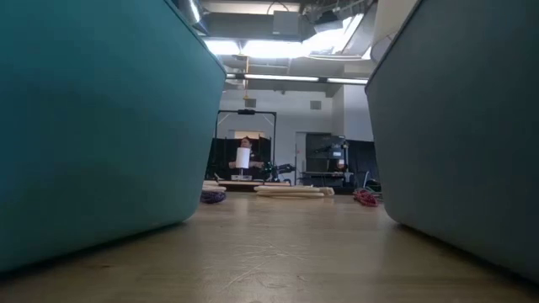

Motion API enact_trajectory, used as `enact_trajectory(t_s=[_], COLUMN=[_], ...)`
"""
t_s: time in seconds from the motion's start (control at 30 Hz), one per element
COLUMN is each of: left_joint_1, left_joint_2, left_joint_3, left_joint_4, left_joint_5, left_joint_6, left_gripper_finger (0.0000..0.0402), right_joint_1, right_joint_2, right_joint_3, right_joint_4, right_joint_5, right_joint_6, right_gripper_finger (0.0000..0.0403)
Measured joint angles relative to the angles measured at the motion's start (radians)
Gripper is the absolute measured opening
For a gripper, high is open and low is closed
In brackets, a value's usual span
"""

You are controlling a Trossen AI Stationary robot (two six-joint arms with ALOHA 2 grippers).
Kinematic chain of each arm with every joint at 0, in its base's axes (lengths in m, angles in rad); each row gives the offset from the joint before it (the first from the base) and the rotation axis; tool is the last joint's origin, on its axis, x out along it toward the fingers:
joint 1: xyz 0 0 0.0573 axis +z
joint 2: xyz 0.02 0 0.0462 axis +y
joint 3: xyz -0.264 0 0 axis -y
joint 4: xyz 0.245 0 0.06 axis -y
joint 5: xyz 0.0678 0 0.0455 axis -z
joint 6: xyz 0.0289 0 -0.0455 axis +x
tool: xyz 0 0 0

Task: Pick and place USB-C Cables
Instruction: Put the left brown HDMI cable into the blue bin

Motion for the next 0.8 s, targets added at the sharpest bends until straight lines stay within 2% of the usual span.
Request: enact_trajectory(t_s=[0.23,0.5,0.63,0.8], left_joint_1=[0.067,0.12,0.12,0.124], left_joint_2=[0.199,0.388,0.465,0.537], left_joint_3=[-0.117,-0.126,-0.126,-0.117], left_joint_4=[0.02,0.242,0.269,0.297], left_joint_5=[0.008,0.149,0.131,0.089], left_joint_6=[0.115,0.271,0.347,0.335], left_gripper_finger=[0.0141,0.014,0.014,0.014], right_joint_1=[-0.075,-0.086,-0.086,-0.086], right_joint_2=[0.0,0.0,0.0,0.0], right_joint_3=[0.001,0.001,0.001,0.001], right_joint_4=[0.0,0.0,0.001,0.002], right_joint_5=[-0.128,-0.152,-0.152,-0.153], right_joint_6=[-0.055,-0.086,-0.077,-0.077], right_gripper_finger=[0.0127,0.0128,0.0128,0.0128])
